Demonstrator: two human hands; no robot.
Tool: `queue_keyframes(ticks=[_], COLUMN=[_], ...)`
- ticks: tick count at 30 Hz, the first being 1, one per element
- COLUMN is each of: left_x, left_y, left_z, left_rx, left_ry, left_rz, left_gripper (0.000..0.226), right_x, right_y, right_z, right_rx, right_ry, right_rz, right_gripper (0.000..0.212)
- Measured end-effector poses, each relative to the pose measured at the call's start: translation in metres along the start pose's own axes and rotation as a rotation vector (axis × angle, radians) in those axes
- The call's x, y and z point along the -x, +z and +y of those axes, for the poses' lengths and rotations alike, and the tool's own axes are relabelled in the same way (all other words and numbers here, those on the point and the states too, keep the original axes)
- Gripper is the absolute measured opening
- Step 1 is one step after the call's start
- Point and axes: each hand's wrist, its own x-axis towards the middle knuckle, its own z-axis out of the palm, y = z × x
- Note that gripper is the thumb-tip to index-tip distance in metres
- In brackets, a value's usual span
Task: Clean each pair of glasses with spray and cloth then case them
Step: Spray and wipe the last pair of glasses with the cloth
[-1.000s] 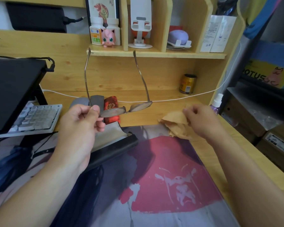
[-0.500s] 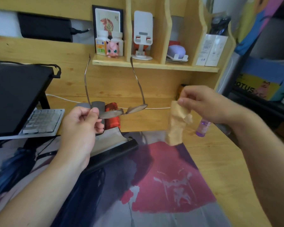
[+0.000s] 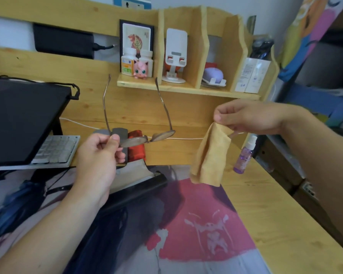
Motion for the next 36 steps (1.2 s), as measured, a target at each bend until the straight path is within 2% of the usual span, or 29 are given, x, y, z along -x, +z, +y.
queue_keyframes(ticks=[3, 4, 5, 8, 9, 11, 13, 16, 18, 20, 22, 25, 27, 28, 29, 31, 32, 34, 36], left_x=[0.0, 0.0, 0.001, 0.002, 0.002, 0.002, 0.002, 0.001, 0.001, -0.001, -0.002, -0.001, 0.0, 0.0, 0.001, 0.001, 0.001, 0.0, -0.001], left_y=[0.0, 0.0, 0.001, 0.002, 0.002, 0.002, 0.001, 0.001, 0.0, -0.001, -0.001, -0.002, -0.003, -0.002, -0.002, 0.0, 0.0, 0.001, 0.001], left_z=[0.0, 0.0, 0.0, 0.0, 0.0, 0.0, 0.0, 0.0, 0.0, -0.001, -0.001, -0.002, -0.002, -0.002, -0.002, -0.002, -0.002, -0.002, -0.003], left_rx=[0.006, 0.006, 0.005, 0.0, 0.0, 0.0, -0.008, -0.022, -0.022, -0.012, -0.014, 0.001, -0.001, -0.001, 0.001, 0.006, 0.007, 0.009, 0.006], left_ry=[0.001, 0.002, 0.003, 0.005, 0.004, 0.006, 0.011, 0.021, 0.031, 0.03, 0.023, 0.012, 0.004, -0.001, -0.005, -0.008, -0.008, -0.009, -0.007], left_rz=[0.0, -0.001, -0.002, -0.004, -0.005, -0.005, -0.01, -0.005, 0.01, 0.023, 0.031, 0.024, 0.014, 0.013, 0.012, 0.005, 0.0, -0.005, -0.004], left_gripper=[0.015, 0.015, 0.015, 0.014, 0.013, 0.013, 0.013, 0.013, 0.013, 0.013, 0.013, 0.012, 0.012, 0.012, 0.011, 0.01, 0.009, 0.011, 0.014], right_x=[0.004, 0.005, 0.003, -0.009, -0.013, -0.018, -0.021, -0.02, -0.013, -0.002, 0.007, 0.008, 0.008, 0.007, 0.004, -0.001, -0.002, 0.001, 0.004], right_y=[0.006, 0.008, 0.009, 0.015, 0.016, 0.02, 0.026, 0.032, 0.03, 0.028, 0.022, 0.027, 0.04, 0.049, 0.057, 0.068, 0.071, 0.076, 0.084], right_z=[-0.001, 0.0, 0.001, 0.011, 0.014, 0.014, 0.013, 0.007, -0.001, -0.01, -0.015, -0.006, 0.012, 0.024, 0.039, 0.067, 0.074, 0.074, 0.069], right_rx=[-0.425, -0.51, -0.49, 0.073, 0.194, 0.381, 0.529, 0.605, 0.408, -0.026, -0.28, -0.351, -0.357, -0.279, -0.084, 0.495, 0.69, 0.618, 0.497], right_ry=[-0.099, -0.119, -0.103, 0.071, 0.093, 0.062, 0.049, 0.049, -0.019, -0.111, -0.191, -0.19, -0.053, 0.066, 0.185, 0.343, 0.349, 0.272, 0.208], right_rz=[0.026, 0.033, 0.045, 0.217, 0.288, 0.369, 0.35, 0.316, 0.289, 0.22, 0.174, 0.077, -0.016, -0.059, -0.087, -0.104, -0.051, 0.08, 0.081], right_gripper=[0.036, 0.037, 0.036, 0.019, 0.016, 0.018, 0.021, 0.027, 0.027, 0.023, 0.02, 0.02, 0.019, 0.018, 0.017, 0.023, 0.025, 0.02, 0.008])
